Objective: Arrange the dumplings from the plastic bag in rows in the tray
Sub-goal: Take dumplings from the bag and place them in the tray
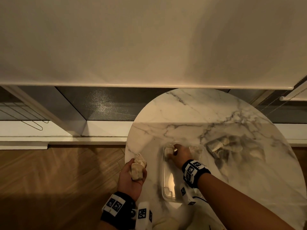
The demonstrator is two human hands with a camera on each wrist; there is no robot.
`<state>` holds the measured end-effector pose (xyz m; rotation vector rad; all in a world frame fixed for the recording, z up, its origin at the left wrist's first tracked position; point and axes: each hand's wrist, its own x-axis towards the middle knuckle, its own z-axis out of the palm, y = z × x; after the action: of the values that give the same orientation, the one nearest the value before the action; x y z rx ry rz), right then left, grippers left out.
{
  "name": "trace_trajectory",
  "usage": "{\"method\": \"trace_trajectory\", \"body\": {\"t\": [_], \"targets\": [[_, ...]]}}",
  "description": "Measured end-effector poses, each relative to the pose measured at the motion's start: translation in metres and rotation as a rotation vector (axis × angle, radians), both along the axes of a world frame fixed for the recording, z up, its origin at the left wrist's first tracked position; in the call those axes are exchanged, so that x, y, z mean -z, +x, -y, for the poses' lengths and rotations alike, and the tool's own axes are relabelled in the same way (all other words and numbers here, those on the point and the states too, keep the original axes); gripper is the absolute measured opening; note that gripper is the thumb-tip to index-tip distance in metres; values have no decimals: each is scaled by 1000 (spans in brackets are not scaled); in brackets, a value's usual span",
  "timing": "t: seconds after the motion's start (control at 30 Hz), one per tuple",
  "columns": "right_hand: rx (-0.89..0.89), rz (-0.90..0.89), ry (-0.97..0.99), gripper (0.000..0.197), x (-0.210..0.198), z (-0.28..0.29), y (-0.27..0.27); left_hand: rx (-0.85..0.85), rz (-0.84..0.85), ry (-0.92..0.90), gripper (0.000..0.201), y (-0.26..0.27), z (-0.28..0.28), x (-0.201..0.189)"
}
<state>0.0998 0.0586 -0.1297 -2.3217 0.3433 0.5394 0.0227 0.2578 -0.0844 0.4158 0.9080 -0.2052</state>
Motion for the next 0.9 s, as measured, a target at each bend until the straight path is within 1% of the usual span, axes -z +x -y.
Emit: {"method": "trace_trajectory", "body": {"t": [0.13, 0.3, 0.47, 0.53, 0.67, 0.7, 0.73, 0.8, 0.83, 0.87, 0.9], "targets": [[47, 4, -35, 46, -5, 9, -4, 9, 11, 3, 20, -2, 4, -5], [93, -6, 24, 40, -10, 21, -16, 46, 28, -11, 23, -4, 13, -10], [70, -77, 31, 45, -9, 14, -16, 83, 28, -13, 25, -7, 22, -15], [59, -79, 36, 40, -7, 8, -13, 90, 22, -11, 25, -8, 23, -15], [49, -24, 11, 25, -6, -4, -6, 72, 7, -6, 23, -12, 20, -17], [46, -14, 11, 18, -7, -5, -5, 60, 9, -1, 22, -14, 19, -17], [49, -11, 15, 17, -6, -9, -3, 46, 12, 8, 22, -16, 15, -17], [73, -18, 16, 25, -5, -9, -2, 50, -2, 19, 22, -18, 11, -15], [83, -18, 14, 26, -6, -9, -2, 51, -11, 24, 22, -20, 10, -12], [96, -27, 6, 23, -6, -8, -2, 47, -17, 28, 23, -21, 8, -10], [100, -25, 6, 16, -4, -7, -3, 41, -24, 32, 24, -21, 7, -8]]}}
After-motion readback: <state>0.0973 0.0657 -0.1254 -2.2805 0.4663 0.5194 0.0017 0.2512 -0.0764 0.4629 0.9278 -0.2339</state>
